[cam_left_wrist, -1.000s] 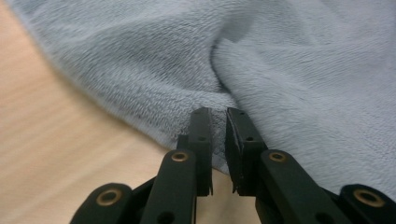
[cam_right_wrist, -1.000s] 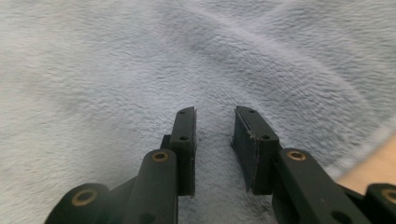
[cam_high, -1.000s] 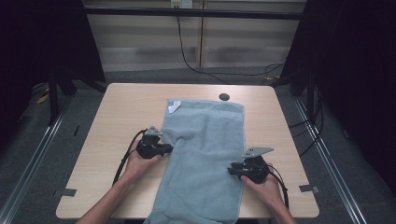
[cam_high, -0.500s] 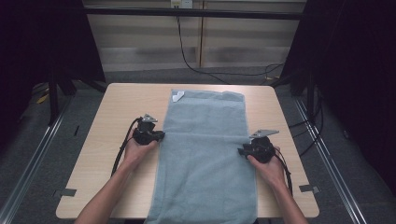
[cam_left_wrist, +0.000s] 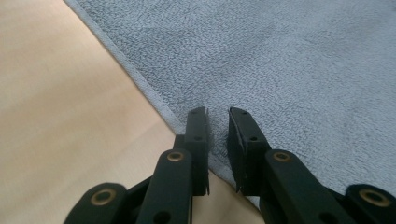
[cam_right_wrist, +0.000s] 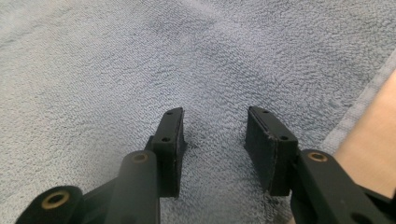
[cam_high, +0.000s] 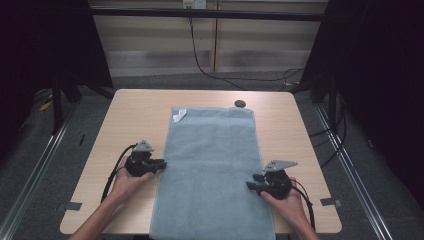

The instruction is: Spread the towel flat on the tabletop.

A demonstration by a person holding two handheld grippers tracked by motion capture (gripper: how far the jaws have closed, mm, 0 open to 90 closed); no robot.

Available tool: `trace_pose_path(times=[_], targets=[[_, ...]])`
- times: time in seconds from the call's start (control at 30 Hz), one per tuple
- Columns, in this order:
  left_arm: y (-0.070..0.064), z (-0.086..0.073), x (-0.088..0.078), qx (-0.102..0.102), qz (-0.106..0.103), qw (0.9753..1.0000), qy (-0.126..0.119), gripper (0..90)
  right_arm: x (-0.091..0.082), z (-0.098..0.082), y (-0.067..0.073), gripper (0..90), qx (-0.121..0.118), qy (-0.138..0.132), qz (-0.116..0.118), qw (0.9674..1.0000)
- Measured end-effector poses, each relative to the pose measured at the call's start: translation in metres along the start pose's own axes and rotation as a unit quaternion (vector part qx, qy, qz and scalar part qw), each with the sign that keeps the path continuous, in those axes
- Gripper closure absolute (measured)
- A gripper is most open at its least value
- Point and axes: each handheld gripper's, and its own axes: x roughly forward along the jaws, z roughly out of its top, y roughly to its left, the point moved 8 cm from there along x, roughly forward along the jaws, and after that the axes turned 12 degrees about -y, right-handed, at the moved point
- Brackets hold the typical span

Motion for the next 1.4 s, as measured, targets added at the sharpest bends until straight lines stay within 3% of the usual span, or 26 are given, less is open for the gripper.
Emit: trace_pose_path(times=[0.07,0.13,0.17,0.23,0.33,0.4,0.5,0.57,0.63,0.7,0.83,0.93,1.1,1.23,1.4], targets=[[-0.012,-0.009,-0.012,0.009,-0.009,0.9999,0.005,78.1,-0.007,-0.006,0.011,57.6,0.002,0.001,0.010,0.9999],[-0.026,-0.019,-0.024,0.004,-0.021,0.9997,0.007,77.6,-0.015,-0.012,0.023,57.7,-0.001,0.002,0.017,0.9999],[-0.026,-0.019,-0.024,0.004,-0.021,0.9997,0.007,77.6,-0.019,-0.015,0.029,57.7,-0.001,0.006,0.022,0.9997],[-0.041,-0.033,-0.042,0.010,-0.037,0.9992,0.013,77.3,-0.026,-0.021,0.042,57.7,-0.002,0.016,0.035,0.9993],[-0.049,-0.038,-0.052,-0.010,-0.058,0.9982,0.010,72.8,-0.033,-0.024,0.055,55.1,-0.004,0.035,0.063,0.9974],[-0.044,-0.028,-0.050,-0.019,-0.059,0.9981,-0.008,69.5,-0.031,-0.016,0.052,55.4,-0.001,0.015,0.065,0.9978],[-0.029,-0.006,-0.035,-0.019,-0.048,0.9984,-0.023,67.9,-0.019,0.008,0.028,55.3,0.007,-0.020,0.042,0.9989],[-0.019,0.007,-0.020,-0.011,-0.036,0.9990,-0.022,66.9,-0.005,0.024,0.014,55.3,0.003,-0.027,0.034,0.9990],[-0.009,0.017,-0.004,-0.020,-0.036,0.9988,-0.028,66.3,0.014,0.036,-0.001,54.6,0.002,-0.031,0.023,0.9993],[0.001,0.021,0.010,-0.015,-0.015,0.9995,-0.024,65.2,0.035,0.042,-0.013,53.7,0.008,-0.027,0.013,0.9995],[0.008,0.019,0.028,-0.017,-0.002,0.9998,-0.013,64.0,0.064,0.045,-0.029,49.5,0.020,-0.016,-0.013,0.9996],[0.005,0.016,0.024,-0.008,-0.007,0.9999,-0.013,64.0,0.062,0.041,-0.027,49.6,0.018,-0.011,-0.014,0.9997],[-0.008,0.006,0.013,-0.001,-0.025,0.9995,-0.018,63.9,0.041,0.025,-0.007,49.6,-0.010,0.006,-0.007,0.9999],[-0.020,-0.003,0.003,0.004,-0.025,0.9994,-0.023,64.5,0.026,0.014,0.008,49.5,-0.009,0.003,0.006,0.9999],[-0.038,-0.014,-0.009,0.013,-0.048,0.9986,-0.019,64.5,0.012,0.004,0.024,49.5,-0.013,0.010,0.009,0.9998]])
